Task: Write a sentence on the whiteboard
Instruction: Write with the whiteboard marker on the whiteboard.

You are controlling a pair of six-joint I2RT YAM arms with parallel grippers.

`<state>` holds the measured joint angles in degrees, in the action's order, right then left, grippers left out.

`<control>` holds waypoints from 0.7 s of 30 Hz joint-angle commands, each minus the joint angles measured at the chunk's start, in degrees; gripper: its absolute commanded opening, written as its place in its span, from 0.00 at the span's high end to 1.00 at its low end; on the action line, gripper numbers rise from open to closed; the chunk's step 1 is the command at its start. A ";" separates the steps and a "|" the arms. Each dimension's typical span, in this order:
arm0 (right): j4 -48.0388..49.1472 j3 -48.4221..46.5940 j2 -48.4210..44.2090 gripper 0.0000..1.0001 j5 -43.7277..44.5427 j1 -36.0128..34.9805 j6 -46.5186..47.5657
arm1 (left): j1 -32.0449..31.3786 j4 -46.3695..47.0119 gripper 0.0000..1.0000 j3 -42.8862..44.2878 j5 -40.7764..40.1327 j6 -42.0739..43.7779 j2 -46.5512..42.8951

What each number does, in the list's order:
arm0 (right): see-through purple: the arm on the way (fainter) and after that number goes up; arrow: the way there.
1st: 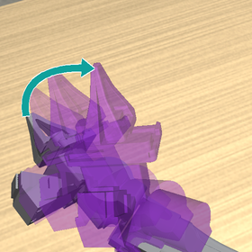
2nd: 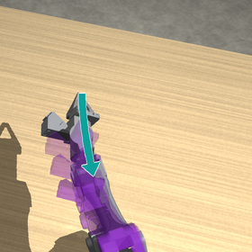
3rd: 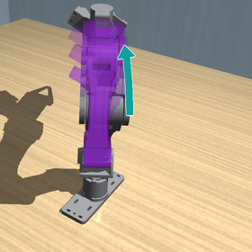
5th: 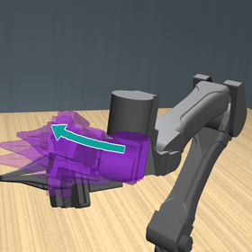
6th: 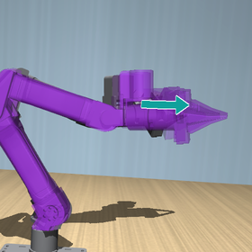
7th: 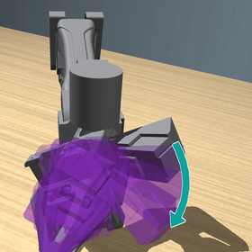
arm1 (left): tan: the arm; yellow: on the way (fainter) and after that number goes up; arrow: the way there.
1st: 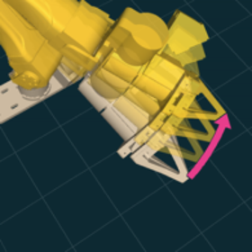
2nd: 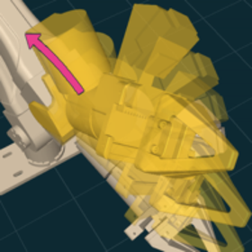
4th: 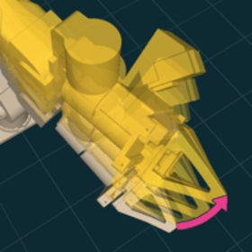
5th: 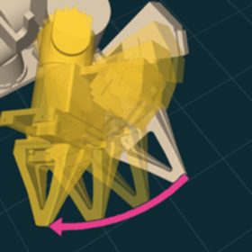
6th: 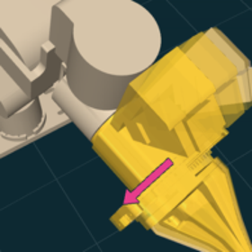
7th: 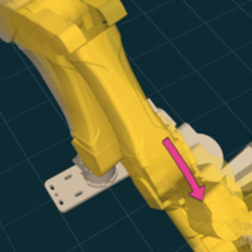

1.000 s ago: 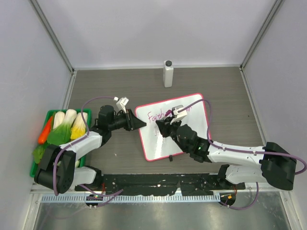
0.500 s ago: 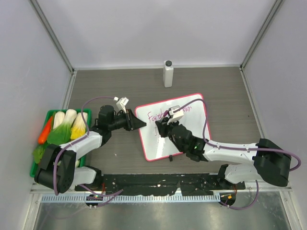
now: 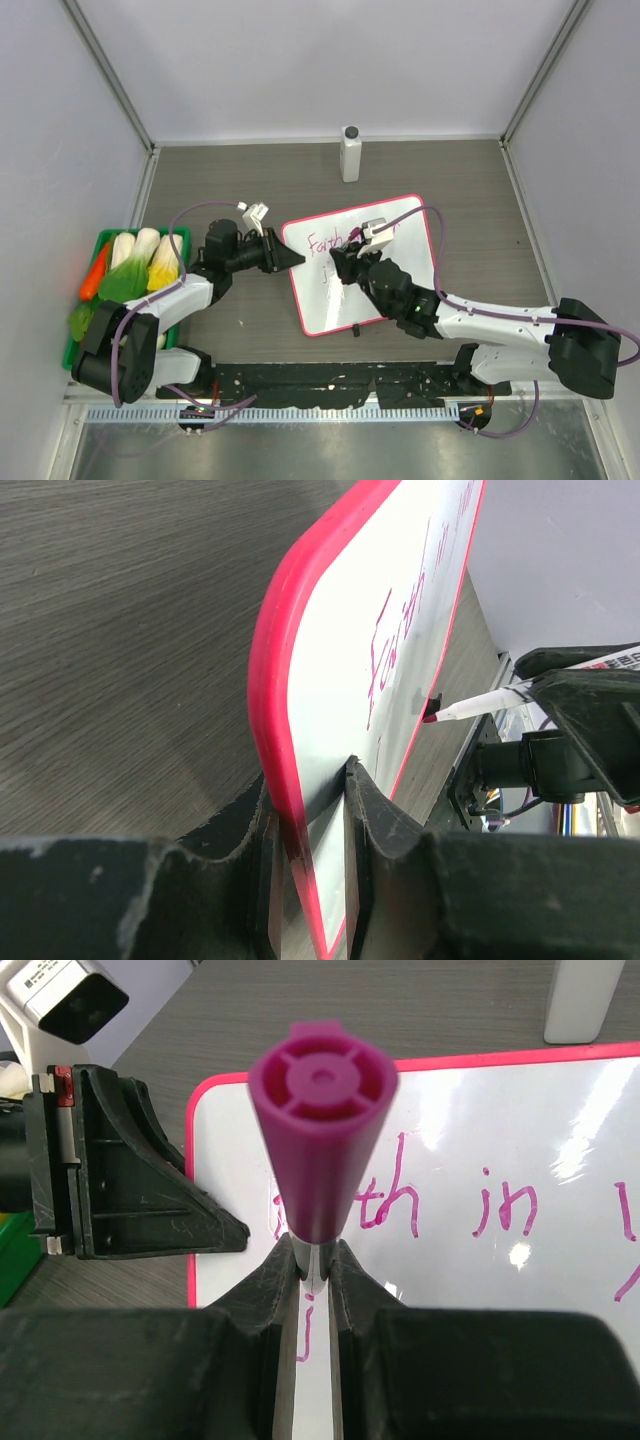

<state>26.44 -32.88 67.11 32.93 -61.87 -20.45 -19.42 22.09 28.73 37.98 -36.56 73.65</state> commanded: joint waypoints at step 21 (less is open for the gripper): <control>-2.96 0.10 2.68 0.99 -1.11 1.05 -0.21 | 1.05 -3.81 1.00 -0.43 -14.77 11.16 2.12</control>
<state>24.36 -32.12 69.49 31.99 -61.21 -20.53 -19.40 22.06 28.75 37.95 -36.53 73.78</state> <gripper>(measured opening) 0.174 0.255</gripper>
